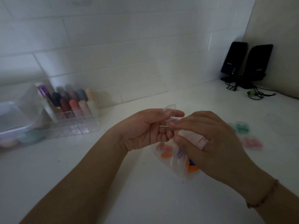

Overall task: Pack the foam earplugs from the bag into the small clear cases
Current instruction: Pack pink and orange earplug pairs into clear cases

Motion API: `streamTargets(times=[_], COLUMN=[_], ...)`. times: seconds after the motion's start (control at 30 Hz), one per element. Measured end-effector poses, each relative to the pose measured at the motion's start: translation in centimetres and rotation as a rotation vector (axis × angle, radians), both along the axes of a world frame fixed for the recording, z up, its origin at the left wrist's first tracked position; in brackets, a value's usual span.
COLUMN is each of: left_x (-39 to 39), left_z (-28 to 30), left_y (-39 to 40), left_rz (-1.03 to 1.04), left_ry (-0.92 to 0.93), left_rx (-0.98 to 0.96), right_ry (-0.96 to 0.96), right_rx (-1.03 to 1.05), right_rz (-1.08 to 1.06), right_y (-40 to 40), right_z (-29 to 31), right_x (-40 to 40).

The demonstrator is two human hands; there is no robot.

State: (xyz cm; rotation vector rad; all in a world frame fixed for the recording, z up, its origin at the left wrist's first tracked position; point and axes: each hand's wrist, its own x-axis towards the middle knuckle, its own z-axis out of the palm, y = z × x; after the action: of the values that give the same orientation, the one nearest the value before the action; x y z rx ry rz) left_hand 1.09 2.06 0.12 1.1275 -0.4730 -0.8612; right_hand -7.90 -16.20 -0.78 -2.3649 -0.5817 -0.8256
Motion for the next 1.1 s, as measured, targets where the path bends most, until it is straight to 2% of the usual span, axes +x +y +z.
streamTargets(times=[0.07,0.17,0.23,0.33,0.43,0.5,0.67,0.77,1.0,1.1], left_x=[0.1,0.5,1.0,1.6,1.9,1.9,1.9,2.1,2.4,2.4], left_z=[0.0,-0.2,-0.5,-1.2,-1.6,-1.7,-1.9,-2.1,-2.1,-2.0], left_y=[0.0,0.2,0.5,0.8,0.8,0.7,0.4,0.5,0.6,0.3], left_rz=[-0.006,0.031,0.057,0.095,0.139,0.153,0.136,0.118,0.177,0.267], left_ry=[-0.006,0.012,0.039,0.072,0.119,0.15,0.133,0.132,0.149,0.192], left_rx=[0.0,-0.003,-0.013,-0.003,0.021,0.019,0.023,0.007,0.001,0.015], right_ry=[-0.01,-0.005,0.113,0.388,0.53,0.493,0.184,0.102,0.089,0.086], right_rx=[0.009,0.141,0.138,-0.122,-0.434,-0.472,-0.473,-0.439,-0.393,-0.406], right_rz=[0.0,-0.077,-0.099,-0.032,0.008,-0.011,-0.196,-0.22,-0.305,-0.298], right_y=[-0.1,-1.3,-3.0,-4.2,-3.6,-2.8,0.3,1.5,2.5,2.6], right_z=[0.7,2.6,3.5,3.0,1.5,0.2,-2.2,-2.6,-3.6,-4.0], right_x=[-0.3,-1.0,-1.1,-0.8,-0.7,-0.6,0.5,0.9,1.5,1.7])
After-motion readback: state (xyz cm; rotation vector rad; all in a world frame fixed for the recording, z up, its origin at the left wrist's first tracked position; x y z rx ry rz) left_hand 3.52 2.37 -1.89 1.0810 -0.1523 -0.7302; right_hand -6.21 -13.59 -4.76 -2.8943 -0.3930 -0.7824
